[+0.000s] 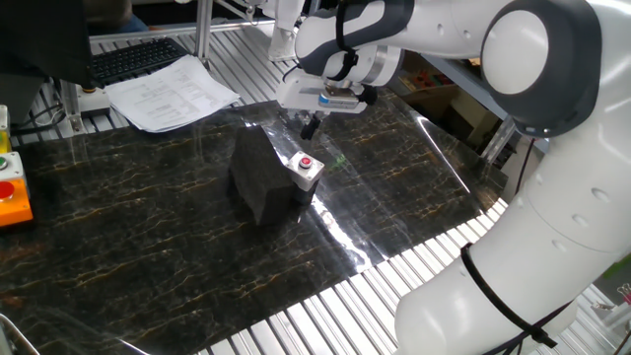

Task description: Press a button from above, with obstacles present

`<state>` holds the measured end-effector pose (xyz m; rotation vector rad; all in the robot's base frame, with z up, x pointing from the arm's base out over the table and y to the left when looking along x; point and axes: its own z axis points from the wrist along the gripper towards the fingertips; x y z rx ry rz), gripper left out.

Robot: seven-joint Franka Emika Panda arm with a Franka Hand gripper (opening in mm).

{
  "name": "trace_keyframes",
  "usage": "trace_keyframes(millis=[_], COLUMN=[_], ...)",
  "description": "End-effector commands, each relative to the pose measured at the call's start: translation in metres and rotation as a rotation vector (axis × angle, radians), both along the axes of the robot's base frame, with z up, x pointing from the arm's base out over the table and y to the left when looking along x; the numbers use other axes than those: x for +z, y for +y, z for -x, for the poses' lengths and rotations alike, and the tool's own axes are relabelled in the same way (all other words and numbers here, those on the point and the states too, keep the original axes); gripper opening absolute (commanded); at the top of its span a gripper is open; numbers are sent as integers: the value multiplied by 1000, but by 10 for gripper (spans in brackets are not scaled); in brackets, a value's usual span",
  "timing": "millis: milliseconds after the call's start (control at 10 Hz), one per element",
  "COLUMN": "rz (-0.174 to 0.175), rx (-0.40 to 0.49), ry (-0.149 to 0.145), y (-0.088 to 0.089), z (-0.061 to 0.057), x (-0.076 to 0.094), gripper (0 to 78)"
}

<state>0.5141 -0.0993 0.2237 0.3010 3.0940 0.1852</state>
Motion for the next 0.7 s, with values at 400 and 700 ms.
trace_keyframes(millis=[400, 700], rz=[17, 15], rx=[-105, -113], ry=[30, 21], y=[-3, -3], z=[0, 0], x=[0, 0], gripper=[0, 0])
